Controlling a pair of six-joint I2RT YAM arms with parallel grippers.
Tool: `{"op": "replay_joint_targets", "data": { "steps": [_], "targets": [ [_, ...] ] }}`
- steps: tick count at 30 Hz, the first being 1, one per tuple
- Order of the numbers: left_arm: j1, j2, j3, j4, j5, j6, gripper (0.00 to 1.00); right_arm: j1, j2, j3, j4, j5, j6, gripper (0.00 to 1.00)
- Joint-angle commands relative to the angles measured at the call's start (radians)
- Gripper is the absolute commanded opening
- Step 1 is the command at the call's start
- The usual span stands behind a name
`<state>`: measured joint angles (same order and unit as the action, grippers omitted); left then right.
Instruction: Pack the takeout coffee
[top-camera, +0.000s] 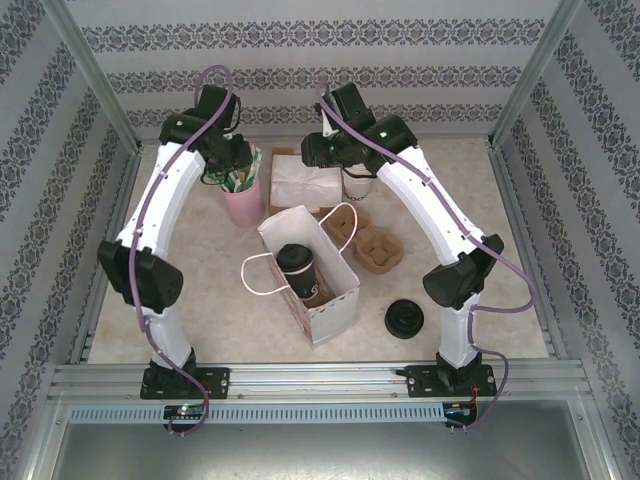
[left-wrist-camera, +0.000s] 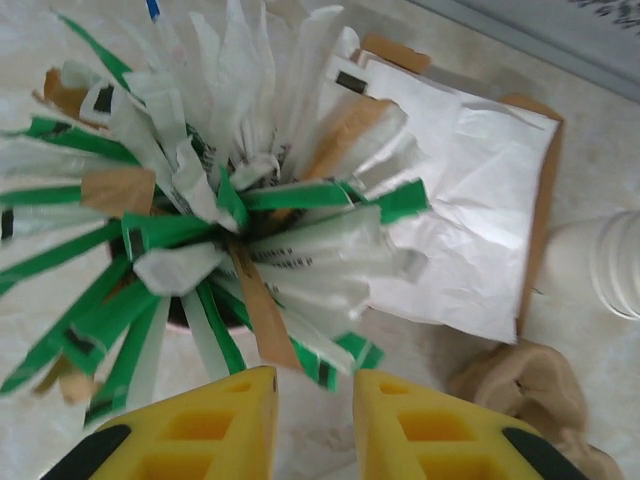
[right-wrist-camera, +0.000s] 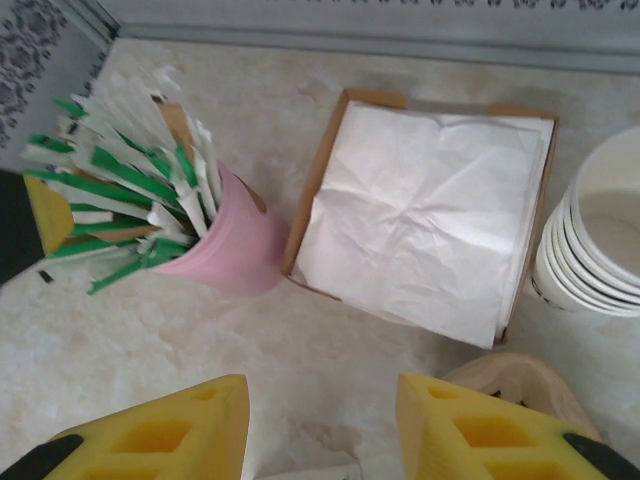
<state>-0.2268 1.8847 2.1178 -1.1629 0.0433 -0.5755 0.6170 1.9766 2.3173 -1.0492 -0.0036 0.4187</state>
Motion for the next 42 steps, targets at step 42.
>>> {"op": "replay_joint_targets", "data": {
  "steps": [42],
  "targets": [
    [0.011,0.157,0.137,-0.155,0.001,0.123,0.05,-0.008,-0.159,-0.209,0.087,0.050,0.037,0.46]
  ]
}}
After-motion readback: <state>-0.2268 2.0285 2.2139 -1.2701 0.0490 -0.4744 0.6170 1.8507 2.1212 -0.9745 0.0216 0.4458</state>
